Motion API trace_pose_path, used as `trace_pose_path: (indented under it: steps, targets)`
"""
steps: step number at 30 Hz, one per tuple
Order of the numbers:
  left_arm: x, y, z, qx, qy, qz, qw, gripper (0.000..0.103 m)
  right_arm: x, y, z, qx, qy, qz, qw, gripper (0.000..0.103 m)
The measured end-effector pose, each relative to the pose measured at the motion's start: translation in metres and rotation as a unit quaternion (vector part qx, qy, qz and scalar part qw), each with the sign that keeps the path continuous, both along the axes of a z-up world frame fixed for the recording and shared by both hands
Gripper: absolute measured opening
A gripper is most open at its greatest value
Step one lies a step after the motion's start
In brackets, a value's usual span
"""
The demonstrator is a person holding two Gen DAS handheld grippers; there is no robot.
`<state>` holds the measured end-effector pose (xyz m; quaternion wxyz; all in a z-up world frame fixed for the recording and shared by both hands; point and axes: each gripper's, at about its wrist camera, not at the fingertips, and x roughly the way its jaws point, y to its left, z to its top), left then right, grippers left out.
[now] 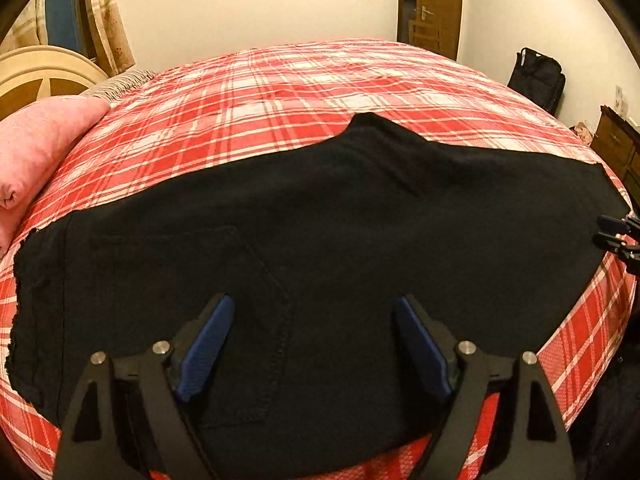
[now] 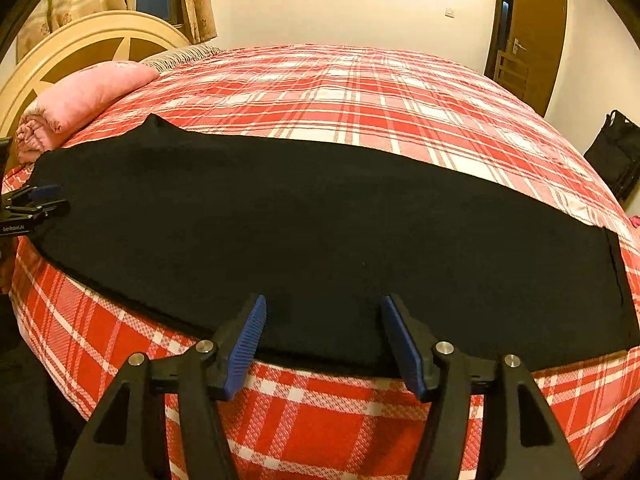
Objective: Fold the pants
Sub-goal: 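Open both grippers and lift them off the flattened pants, then move the right gripper to the leg end and grasp the cuff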
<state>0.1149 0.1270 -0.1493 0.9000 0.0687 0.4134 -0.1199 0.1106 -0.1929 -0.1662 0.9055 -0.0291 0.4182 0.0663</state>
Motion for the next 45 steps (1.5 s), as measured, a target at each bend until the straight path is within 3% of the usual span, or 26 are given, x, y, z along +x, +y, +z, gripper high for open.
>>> trace_pose_path:
  steps: [3,9,14,16,18,21,26,29,31,36,39,41,45]
  targets:
    - [0.002,-0.001,0.000,0.003,0.003,0.000,1.0000,0.088,-0.006,-0.006,0.001,-0.001,0.009,0.005,1.000,0.071]
    - [-0.002,-0.009,0.008,0.006,0.001,-0.005,1.0000,0.088,-0.016,-0.016,0.003,0.000,0.018,0.018,1.000,0.072]
    - [-0.005,-0.023,0.019,0.014,-0.013,-0.012,0.9998,0.088,-0.025,-0.008,0.001,-0.045,0.010,0.042,0.998,0.072]
    - [-0.004,-0.030,0.023,0.012,-0.017,-0.015,0.9997,0.088,-0.026,-0.014,0.009,-0.013,0.009,0.040,0.999,0.072]
    - [-0.003,-0.041,0.027,0.008,-0.020,-0.024,0.9995,0.088,-0.027,-0.026,0.024,0.022,-0.020,0.025,0.999,0.072]
    - [-0.002,-0.059,0.029,0.007,-0.021,-0.046,0.9987,0.089,-0.021,-0.045,0.032,0.017,-0.041,-0.015,0.999,0.072]
    - [0.002,-0.081,0.017,0.009,0.000,-0.068,0.9977,0.089,-0.001,-0.090,0.005,0.052,0.040,-0.082,0.994,0.072]
    - [0.006,-0.091,0.004,0.026,0.024,-0.072,0.9968,0.089,-0.009,-0.091,0.006,0.037,0.026,-0.058,0.997,0.072]
    - [0.004,-0.093,0.003,0.028,0.026,-0.070,0.9968,0.089,-0.010,-0.104,0.014,0.066,0.024,-0.059,0.996,0.072]
    - [0.001,-0.107,0.018,0.031,0.008,-0.081,0.9962,0.089,-0.019,-0.196,0.054,0.136,-0.037,-0.164,0.976,0.072]
    - [0.003,-0.117,0.025,0.026,0.000,-0.082,0.9963,0.091,-0.029,-0.256,0.066,0.132,-0.059,-0.248,0.958,0.072]
    - [0.004,-0.125,0.029,0.023,-0.003,-0.083,0.9963,0.091,-0.032,-0.294,0.061,0.142,-0.048,-0.294,0.944,0.072]
    - [0.009,-0.144,0.030,0.020,-0.003,-0.097,0.9951,0.091,-0.028,-0.331,0.044,0.171,-0.017,-0.308,0.936,0.062]
